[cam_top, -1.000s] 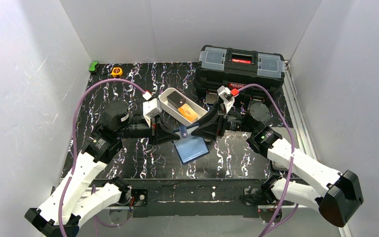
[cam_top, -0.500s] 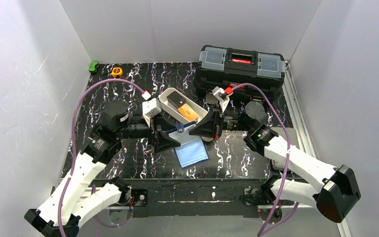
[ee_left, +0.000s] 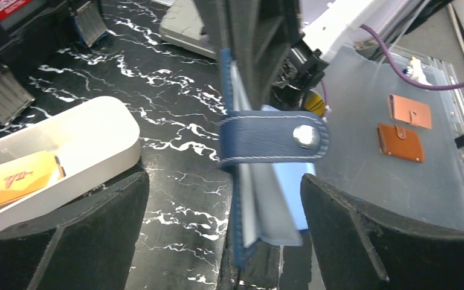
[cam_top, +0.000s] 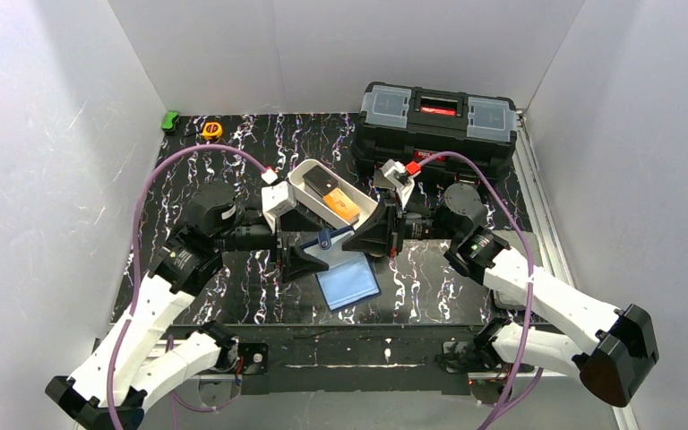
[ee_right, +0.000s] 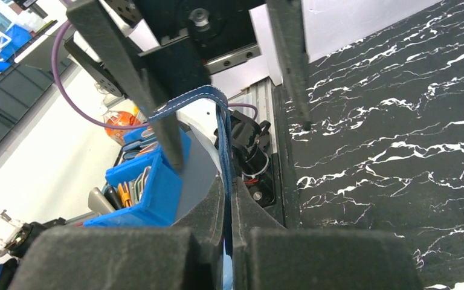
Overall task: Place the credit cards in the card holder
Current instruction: Open the card holder at the center of the board.
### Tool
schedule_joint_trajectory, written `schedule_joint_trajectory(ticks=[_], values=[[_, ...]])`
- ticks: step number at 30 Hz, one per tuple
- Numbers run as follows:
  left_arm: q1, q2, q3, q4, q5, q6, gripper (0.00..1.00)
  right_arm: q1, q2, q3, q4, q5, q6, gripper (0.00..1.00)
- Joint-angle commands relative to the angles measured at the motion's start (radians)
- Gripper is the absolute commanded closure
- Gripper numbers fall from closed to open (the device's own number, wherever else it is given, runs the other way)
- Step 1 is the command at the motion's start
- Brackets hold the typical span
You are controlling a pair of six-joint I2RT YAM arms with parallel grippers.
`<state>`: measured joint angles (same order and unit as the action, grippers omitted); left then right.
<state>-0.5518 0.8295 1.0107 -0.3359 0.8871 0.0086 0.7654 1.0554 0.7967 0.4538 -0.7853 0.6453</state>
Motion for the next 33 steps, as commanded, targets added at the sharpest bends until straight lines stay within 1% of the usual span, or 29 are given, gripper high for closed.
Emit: schedule_joint_trajectory(ticks=[1, 2, 3, 4, 5, 6, 8, 9, 10, 11, 12, 13, 14, 15, 16, 18, 23, 27, 33], values=[[0.000, 0.013, 0.015, 0.024, -0.079, 0.049, 0.09, 0.017, -0.004, 0.066, -0.001, 0.001, -0.028, 0.99], [0.000, 0.018, 0.018, 0.022, -0.078, 0.045, 0.14, 0.016, -0.004, 0.068, -0.003, 0.002, -0.030, 0.99], [0.000, 0.022, 0.020, 0.018, -0.075, 0.045, 0.21, 0.017, -0.004, 0.071, -0.005, 0.003, -0.031, 0.99], [0.000, 0.023, 0.020, 0.012, -0.074, 0.050, 0.32, 0.017, -0.002, 0.075, -0.009, 0.000, -0.033, 0.99], [0.000, 0.022, 0.021, 0.007, -0.075, 0.057, 0.44, 0.016, -0.001, 0.081, -0.014, -0.004, -0.035, 0.99], [0.000, 0.016, 0.019, 0.004, -0.079, 0.066, 0.61, 0.017, 0.000, 0.084, -0.019, -0.006, -0.037, 0.99], [0.000, 0.009, 0.022, -0.002, -0.089, 0.069, 0.85, 0.017, -0.002, 0.080, -0.021, -0.003, -0.039, 0.99], [0.000, 0.010, 0.026, -0.013, -0.090, 0.064, 0.94, 0.017, -0.002, 0.077, -0.021, -0.003, -0.039, 0.99], [0.000, 0.015, 0.033, -0.026, -0.088, 0.063, 1.00, 0.016, -0.002, 0.076, -0.022, -0.003, -0.039, 0.99], [0.000, 0.017, 0.040, -0.035, -0.084, 0.058, 1.00, 0.016, -0.003, 0.074, -0.022, -0.001, -0.040, 0.91], [-0.001, 0.016, 0.042, -0.035, -0.080, 0.050, 1.00, 0.016, -0.004, 0.074, -0.029, 0.003, -0.044, 0.77], [-0.001, 0.015, 0.042, -0.035, -0.074, 0.045, 1.00, 0.017, -0.008, 0.076, -0.045, 0.009, -0.051, 0.59], [0.000, 0.012, 0.043, -0.029, -0.070, 0.035, 1.00, 0.017, -0.017, 0.080, -0.077, 0.028, -0.064, 0.46], [0.000, 0.010, 0.043, -0.021, -0.068, 0.022, 1.00, 0.016, -0.029, 0.082, -0.120, 0.049, -0.092, 0.39], [0.000, 0.009, 0.044, -0.017, -0.068, 0.010, 1.00, 0.016, -0.044, 0.081, -0.173, 0.067, -0.122, 0.36], [-0.001, 0.007, 0.049, -0.010, -0.064, -0.001, 1.00, 0.014, -0.085, 0.062, -0.224, 0.101, -0.168, 0.33], [0.003, 0.012, 0.064, 0.011, -0.051, -0.066, 1.00, -0.004, -0.206, -0.032, -0.254, 0.153, -0.197, 0.29], [0.008, 0.021, 0.068, 0.044, -0.023, -0.106, 1.00, -0.013, -0.270, -0.091, -0.269, 0.164, -0.200, 0.29], [0.009, 0.029, 0.074, 0.043, -0.016, -0.107, 1.00, -0.018, -0.284, -0.118, -0.273, 0.147, -0.186, 0.34]])
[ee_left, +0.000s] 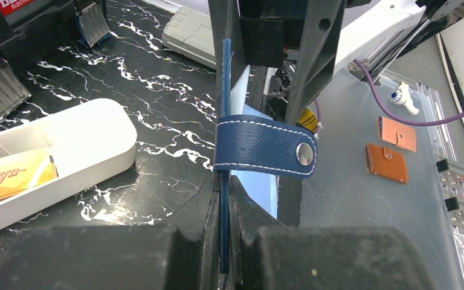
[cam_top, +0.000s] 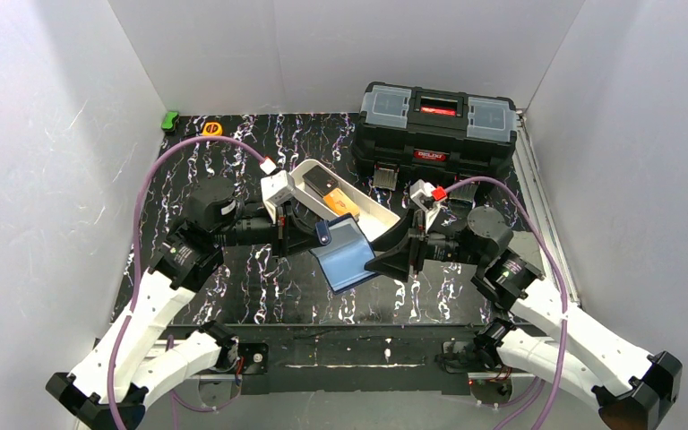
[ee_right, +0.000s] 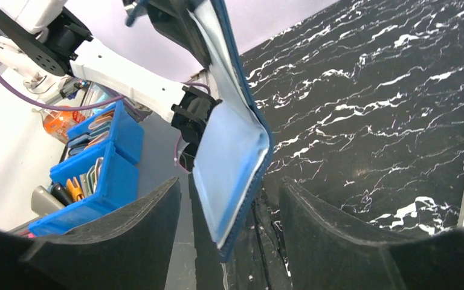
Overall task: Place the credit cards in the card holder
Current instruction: Open the card holder at the center of the board.
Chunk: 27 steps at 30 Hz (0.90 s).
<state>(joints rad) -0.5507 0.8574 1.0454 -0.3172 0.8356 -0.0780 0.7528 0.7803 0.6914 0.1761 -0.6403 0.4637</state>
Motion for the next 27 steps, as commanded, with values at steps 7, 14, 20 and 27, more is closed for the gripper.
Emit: schedule_joint_trajectory(ticks=[7, 14, 20, 27], values=[[0.009, 0.001, 0.041, 0.026, 0.049, -0.018, 1.00, -0.009, 0.009, -0.014, 0.027, -0.023, 0.009, 0.45], [0.009, 0.008, 0.048, 0.029, 0.065, -0.022, 1.00, -0.009, 0.030, -0.009, 0.058, -0.040, 0.022, 0.60], [0.009, 0.024, 0.059, 0.035, 0.120, -0.023, 1.00, -0.009, 0.088, 0.039, 0.106, -0.040, 0.035, 0.60], [0.008, 0.030, 0.069, 0.028, 0.142, -0.017, 1.00, -0.009, 0.157, 0.111, 0.132, -0.053, 0.048, 0.56]])
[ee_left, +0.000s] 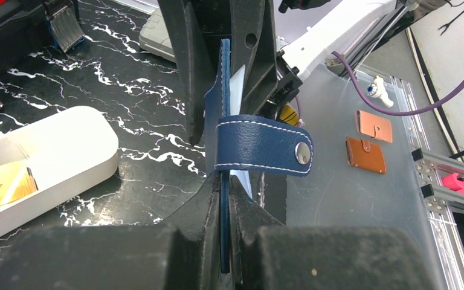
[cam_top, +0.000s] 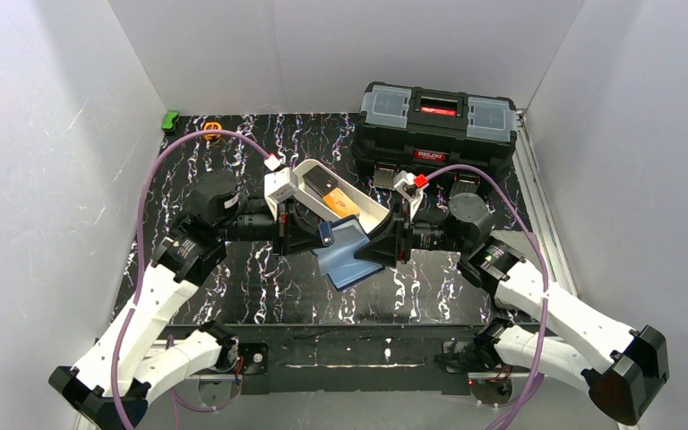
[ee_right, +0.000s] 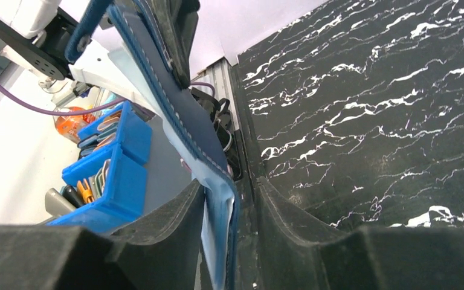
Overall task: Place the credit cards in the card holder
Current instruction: Open the card holder at the center of the board.
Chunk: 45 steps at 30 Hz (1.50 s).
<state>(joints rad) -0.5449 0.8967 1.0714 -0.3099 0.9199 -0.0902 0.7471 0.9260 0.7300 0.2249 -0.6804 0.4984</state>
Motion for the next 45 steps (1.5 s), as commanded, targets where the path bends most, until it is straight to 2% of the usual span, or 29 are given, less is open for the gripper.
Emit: schedule_joint_trajectory(ticks=[1, 12, 20, 24, 26, 27, 29, 30, 33, 35, 41, 45], values=[[0.003, -0.011, 0.043, 0.019, 0.059, -0.002, 1.00, -0.003, 0.013, 0.076, 0.087, -0.013, 0.015, 0.55], [0.003, -0.007, 0.044, -0.008, 0.085, 0.007, 1.00, -0.004, 0.018, 0.070, 0.142, -0.015, 0.038, 0.44], [0.003, 0.001, 0.031, -0.017, 0.100, 0.013, 1.00, -0.003, 0.050, 0.077, 0.221, -0.039, 0.082, 0.43], [0.003, 0.005, 0.036, -0.018, 0.103, 0.008, 1.00, -0.003, 0.080, 0.082, 0.258, -0.070, 0.121, 0.52], [0.003, 0.004, 0.031, -0.018, 0.103, 0.004, 1.00, -0.003, 0.101, 0.074, 0.302, -0.090, 0.162, 0.65], [0.003, 0.001, 0.023, -0.018, 0.098, 0.005, 0.98, -0.003, 0.109, 0.074, 0.314, -0.105, 0.182, 0.80], [0.003, 0.002, 0.011, -0.033, 0.079, 0.015, 0.65, -0.003, 0.102, 0.070, 0.321, -0.105, 0.193, 0.96], [0.003, -0.002, 0.006, -0.044, 0.053, 0.014, 0.51, -0.003, 0.093, 0.064, 0.312, -0.094, 0.195, 0.99], [0.004, 0.006, 0.046, -0.156, 0.140, 0.079, 0.26, -0.003, 0.071, 0.055, 0.294, -0.063, 0.185, 0.99], [0.004, -0.004, 0.038, -0.284, 0.280, 0.277, 0.15, -0.004, 0.066, 0.087, 0.247, -0.059, 0.157, 0.99], [0.003, -0.047, 0.010, -0.279, 0.161, 0.409, 0.20, -0.003, 0.075, 0.105, 0.236, -0.074, 0.162, 0.99], [0.002, -0.056, -0.008, -0.188, 0.074, 0.360, 0.37, -0.003, 0.094, 0.113, 0.248, -0.084, 0.181, 0.99]])
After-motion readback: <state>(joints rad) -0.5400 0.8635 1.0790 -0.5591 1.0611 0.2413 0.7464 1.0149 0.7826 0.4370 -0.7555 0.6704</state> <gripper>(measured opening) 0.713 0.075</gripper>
